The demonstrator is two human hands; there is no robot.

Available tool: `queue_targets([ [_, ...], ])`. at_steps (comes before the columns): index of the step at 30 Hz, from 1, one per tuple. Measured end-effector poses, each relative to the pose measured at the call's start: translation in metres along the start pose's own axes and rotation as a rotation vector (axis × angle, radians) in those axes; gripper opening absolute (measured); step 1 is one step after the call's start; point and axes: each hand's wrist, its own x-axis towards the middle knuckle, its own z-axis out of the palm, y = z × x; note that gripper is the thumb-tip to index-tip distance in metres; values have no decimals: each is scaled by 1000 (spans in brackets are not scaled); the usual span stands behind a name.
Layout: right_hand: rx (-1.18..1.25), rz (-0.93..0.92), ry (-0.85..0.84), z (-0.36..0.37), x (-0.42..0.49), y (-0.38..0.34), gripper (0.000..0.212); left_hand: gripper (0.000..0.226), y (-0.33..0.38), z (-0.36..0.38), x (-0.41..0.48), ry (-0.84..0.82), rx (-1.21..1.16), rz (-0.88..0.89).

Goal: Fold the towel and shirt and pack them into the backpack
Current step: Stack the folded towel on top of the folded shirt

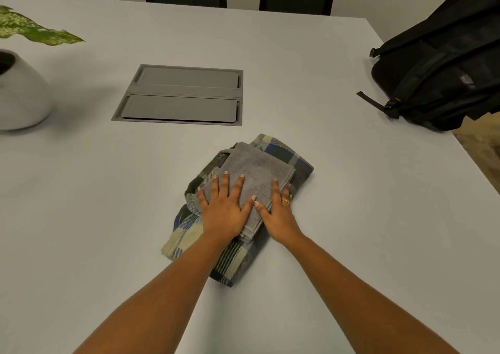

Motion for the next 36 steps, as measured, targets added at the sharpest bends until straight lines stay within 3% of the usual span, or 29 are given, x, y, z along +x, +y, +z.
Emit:
queue_targets([
  [7, -72, -59, -124, 52, 13, -58, 76, 88, -74, -16, -6, 51, 2, -131],
  [21, -197, -236, -400, 197, 10, -200, 76, 56, -247, -64, -55, 177, 37, -452],
  [25, -302, -328, -294, 205, 14, -201, 73, 60, -242, -61, -73, 249, -28, -424],
  [28, -546, -602, -113, 200, 12, -194, 62, 81, -230, -45, -90, 259, -21, -377],
  [32, -728, -865, 101, 198, 19, -188, 59, 88, -237, -32, -101, 227, 113, -288],
  [36, -867, -911, 107, 193, 24, -192, 63, 94, -246, -30, -100, 198, 164, -255],
])
